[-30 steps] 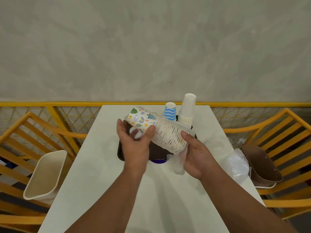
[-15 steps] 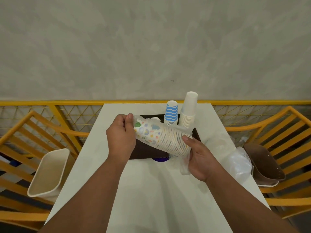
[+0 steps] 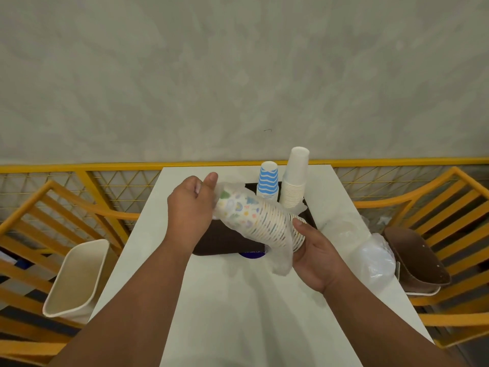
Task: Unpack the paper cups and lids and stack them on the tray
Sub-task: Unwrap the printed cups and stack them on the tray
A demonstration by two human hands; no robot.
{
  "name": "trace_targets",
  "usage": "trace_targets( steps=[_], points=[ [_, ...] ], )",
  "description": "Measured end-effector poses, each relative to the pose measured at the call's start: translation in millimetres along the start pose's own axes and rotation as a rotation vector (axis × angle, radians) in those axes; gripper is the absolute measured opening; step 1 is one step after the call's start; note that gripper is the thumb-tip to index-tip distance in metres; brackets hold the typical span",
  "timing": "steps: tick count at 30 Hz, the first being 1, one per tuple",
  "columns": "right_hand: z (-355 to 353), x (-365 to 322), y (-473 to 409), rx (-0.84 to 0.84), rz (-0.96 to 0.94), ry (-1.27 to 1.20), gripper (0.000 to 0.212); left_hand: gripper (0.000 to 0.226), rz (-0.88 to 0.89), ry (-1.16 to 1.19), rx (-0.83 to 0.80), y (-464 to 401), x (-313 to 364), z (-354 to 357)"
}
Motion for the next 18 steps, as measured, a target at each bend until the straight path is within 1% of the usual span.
trace_targets(
  steps=[3, 4, 6, 7, 9, 12, 14, 16, 18],
  points=[
    [-6, 2, -2, 0.003, 0.003, -0.062, 0.043, 0.051, -0.089, 0.134, -0.023, -7, -9, 5],
    [-5, 4, -2, -0.002, 0.003, -0.069, 0.048, 0.049, -0.113, 0.173, -0.026, -9, -11, 7],
    [-4, 8, -5, -0.032, 0.021, -0.081, 0.069, 0.047, -0.128, 0.251, -0.034, -16, -14, 9],
    [-3, 9, -6, -0.046, 0.025, -0.087, 0.074, 0.046, -0.124, 0.264, -0.038, -19, -15, 9],
    [-2, 8, -9, -0.069, 0.02, -0.106, 0.071, 0.039, -0.123, 0.252, -0.039, -22, -14, 8],
    [-2, 4, -12, -0.077, -0.006, -0.129, 0.066, 0.028, -0.169, 0.361, -0.024, -19, -13, 6],
    [-5, 2, -15, -0.071, -0.012, -0.149, 0.065, 0.024, -0.187, 0.389, -0.052, -14, -14, 7],
    [-6, 1, -16, -0.054, -0.017, -0.16, 0.058, 0.018, -0.13, 0.34, -0.11, -12, -17, 9],
    [-8, 0, -16, -0.019, -0.02, -0.148, 0.043, 0.017, -0.063, 0.295, -0.193, -8, -14, 12]
  ],
)
Point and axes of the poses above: each hand's wrist, its own y-axis away from the middle knuckle, its own z-axis out of the palm, x = y × z, the point moved 10 cm from there along -y, towards the middle knuckle, and after that the axes turned 9 degrees about -y, right-handed, at the moved point
